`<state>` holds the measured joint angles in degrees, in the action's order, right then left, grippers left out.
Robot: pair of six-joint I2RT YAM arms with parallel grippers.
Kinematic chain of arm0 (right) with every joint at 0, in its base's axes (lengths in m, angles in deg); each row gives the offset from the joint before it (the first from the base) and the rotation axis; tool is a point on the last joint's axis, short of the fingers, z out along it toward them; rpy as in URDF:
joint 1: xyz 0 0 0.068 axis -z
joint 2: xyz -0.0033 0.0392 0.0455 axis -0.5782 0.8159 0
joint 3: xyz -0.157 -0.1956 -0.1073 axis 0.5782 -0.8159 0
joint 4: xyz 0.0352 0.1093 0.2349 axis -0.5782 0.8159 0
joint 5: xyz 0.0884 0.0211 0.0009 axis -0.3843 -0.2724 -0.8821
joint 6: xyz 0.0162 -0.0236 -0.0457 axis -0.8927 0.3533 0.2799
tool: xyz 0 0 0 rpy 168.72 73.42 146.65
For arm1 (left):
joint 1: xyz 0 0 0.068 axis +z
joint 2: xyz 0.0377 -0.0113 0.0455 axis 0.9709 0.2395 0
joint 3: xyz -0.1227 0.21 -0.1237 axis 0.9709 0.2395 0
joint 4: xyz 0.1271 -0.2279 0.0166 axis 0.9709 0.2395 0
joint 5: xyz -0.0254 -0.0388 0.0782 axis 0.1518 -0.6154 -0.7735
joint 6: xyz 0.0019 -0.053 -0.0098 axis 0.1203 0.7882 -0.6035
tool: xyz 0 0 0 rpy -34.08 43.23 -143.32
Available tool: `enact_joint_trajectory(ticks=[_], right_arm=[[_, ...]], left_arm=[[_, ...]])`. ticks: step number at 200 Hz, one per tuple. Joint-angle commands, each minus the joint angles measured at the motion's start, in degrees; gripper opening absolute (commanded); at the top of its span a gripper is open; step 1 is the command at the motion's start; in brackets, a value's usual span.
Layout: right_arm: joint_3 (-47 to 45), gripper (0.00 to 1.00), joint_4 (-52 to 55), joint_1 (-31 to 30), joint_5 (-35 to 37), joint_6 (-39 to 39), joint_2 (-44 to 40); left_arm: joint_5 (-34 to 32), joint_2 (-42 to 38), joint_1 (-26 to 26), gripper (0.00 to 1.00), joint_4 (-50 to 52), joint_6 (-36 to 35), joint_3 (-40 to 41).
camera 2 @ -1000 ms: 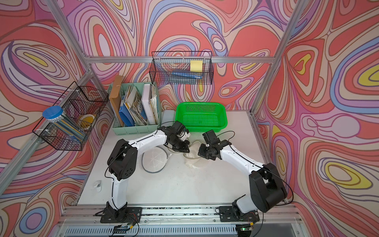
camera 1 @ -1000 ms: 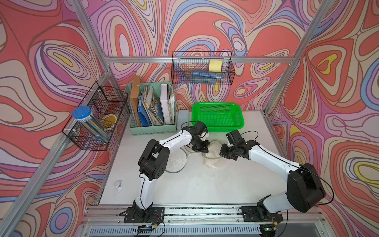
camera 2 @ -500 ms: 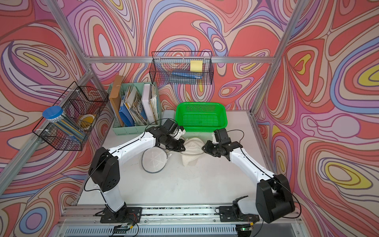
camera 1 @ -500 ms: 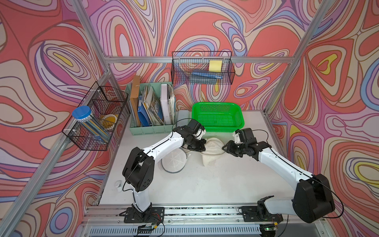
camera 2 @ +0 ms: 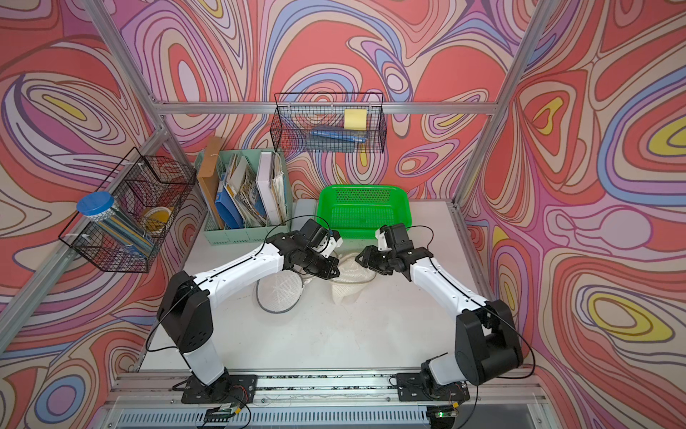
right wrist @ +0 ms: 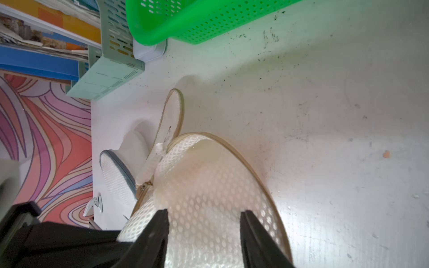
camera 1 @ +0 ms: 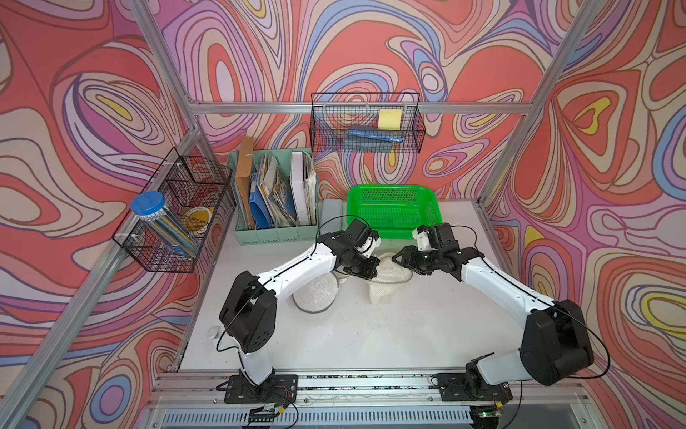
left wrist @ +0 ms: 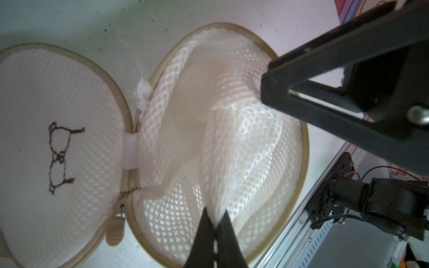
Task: Turn the laundry bag inside out
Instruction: Turn over the laundry bag at the center of the board.
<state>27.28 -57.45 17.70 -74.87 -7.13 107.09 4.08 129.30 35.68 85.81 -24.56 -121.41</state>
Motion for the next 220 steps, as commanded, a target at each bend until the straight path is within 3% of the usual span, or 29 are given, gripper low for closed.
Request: enact_joint_trajectory(ticks=[1,62,83,98,112,134,176,220], right_arm=[[-0.43,0.54,-0.11,0.72,3.07,1.06,-0.09],[-0.49,0.58,-1.91,3.95,-2.65,2.7,3.33],[-1.02,0.54,-3.71,4.25,-5.86,2.18,5.01],[-1.61,0.45,-4.67,4.33,-6.64,1.44,5.32],[-1.83,0.23,-4.78,4.55,-6.54,1.16,5.17],[-1.77,0.0,-4.11,5.1,-4.51,0.64,4.78],[-1.92,0.0,1.83,8.69,-1.34,-0.36,7.48],[-3.85,0.0,2.07,9.76,-3.52,-1.22,4.3]], left_arm=[[-0.63,-1.78,-0.38,0.0,0.5,-1.46,0.6],[0.75,-2.4,-1.01,0.0,-0.19,-2.1,1.3],[0.75,-2.31,-1.1,0.0,-0.28,-2.06,1.04],[0.93,-2.4,-1.18,0.0,-0.53,-2.02,1.11],[0.96,-2.57,-1.17,0.0,-0.66,-1.93,1.21],[1.25,-3.3,-1.28,0.0,-1.94,-1.62,1.93],[-1.84,-8.43,-0.77,0.0,-7.8,1.71,5.8],[-4.37,-13.8,3.72,0.0,-17.27,11.66,12.97]])
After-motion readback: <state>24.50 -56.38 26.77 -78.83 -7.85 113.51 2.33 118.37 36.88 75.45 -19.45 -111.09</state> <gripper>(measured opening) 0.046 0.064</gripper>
